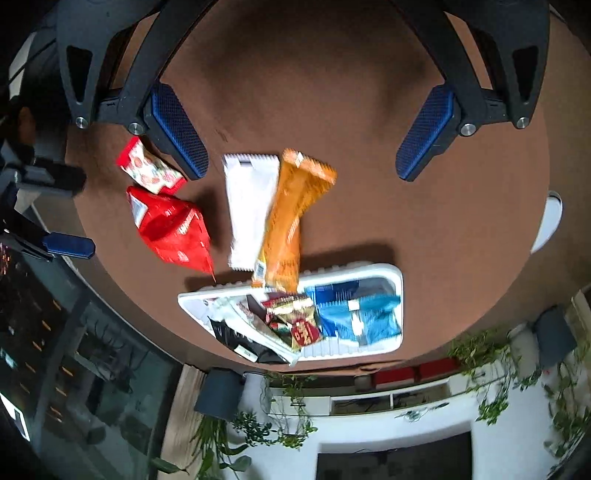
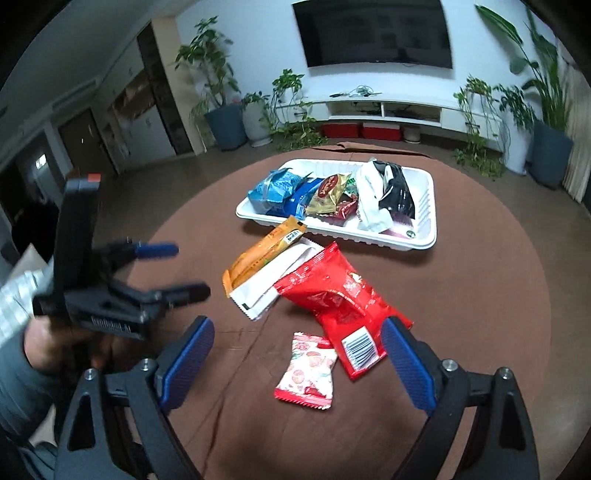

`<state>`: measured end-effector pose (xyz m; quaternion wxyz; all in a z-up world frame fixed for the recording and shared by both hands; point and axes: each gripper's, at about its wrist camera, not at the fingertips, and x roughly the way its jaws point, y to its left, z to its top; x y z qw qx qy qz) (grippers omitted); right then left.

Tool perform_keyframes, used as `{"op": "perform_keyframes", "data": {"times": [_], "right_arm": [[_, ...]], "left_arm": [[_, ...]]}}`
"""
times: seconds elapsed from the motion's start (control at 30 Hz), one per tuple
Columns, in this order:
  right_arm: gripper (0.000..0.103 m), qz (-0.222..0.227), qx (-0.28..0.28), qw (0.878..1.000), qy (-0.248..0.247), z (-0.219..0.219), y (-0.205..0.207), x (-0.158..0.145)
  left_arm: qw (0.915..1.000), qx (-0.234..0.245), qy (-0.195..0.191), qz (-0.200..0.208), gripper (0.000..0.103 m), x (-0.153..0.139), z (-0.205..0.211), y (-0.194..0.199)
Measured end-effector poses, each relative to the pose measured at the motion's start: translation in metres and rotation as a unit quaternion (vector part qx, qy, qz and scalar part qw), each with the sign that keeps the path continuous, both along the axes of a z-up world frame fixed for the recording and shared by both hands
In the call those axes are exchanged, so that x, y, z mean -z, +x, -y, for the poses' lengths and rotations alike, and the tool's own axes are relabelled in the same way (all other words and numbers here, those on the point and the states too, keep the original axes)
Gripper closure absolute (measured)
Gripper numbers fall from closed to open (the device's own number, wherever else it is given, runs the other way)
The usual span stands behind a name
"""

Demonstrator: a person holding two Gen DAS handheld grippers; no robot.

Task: Organize snacks
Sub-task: 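Withdraw both tools from the tray toward the remaining packs, then grasp the orange bar with the left tool while the right tool grasps the red bag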

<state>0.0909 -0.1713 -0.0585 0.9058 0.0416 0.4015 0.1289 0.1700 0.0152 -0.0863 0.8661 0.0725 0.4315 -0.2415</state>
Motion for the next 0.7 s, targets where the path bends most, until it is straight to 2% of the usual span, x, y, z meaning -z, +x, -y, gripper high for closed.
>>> {"op": "perform_keyframes", "data": {"times": [0.23,0.27,0.33,0.4,0.43,0.7], "right_arm": [[0.01,-0.02,-0.009,0.999,-0.042,-0.001,0.017,0.012],[0.011,-0.021,-0.01,0.999,-0.043,-0.001,0.018,0.012],[0.013,-0.026,-0.012,0.998,-0.05,-0.002,0.022,0.016],[0.014,-0.031,-0.014,0.998,-0.061,-0.002,0.026,0.02],[0.014,-0.032,-0.014,0.997,-0.062,-0.002,0.028,0.022],[0.017,-0.049,-0.011,0.997,-0.058,0.004,0.037,0.03]], "left_arm": [[0.9982,0.042,0.043,-0.007,0.001,-0.003,0.021,0.043],[0.9977,0.047,0.048,-0.008,0.002,-0.001,0.024,0.047],[0.9966,0.055,0.059,-0.018,0.012,0.006,0.028,0.056],[0.9958,0.062,0.06,-0.031,0.026,0.014,0.03,0.063],[0.9955,0.062,0.062,-0.036,0.029,0.018,0.031,0.067],[0.9935,0.075,0.066,-0.054,0.033,0.028,0.046,0.078]]}}
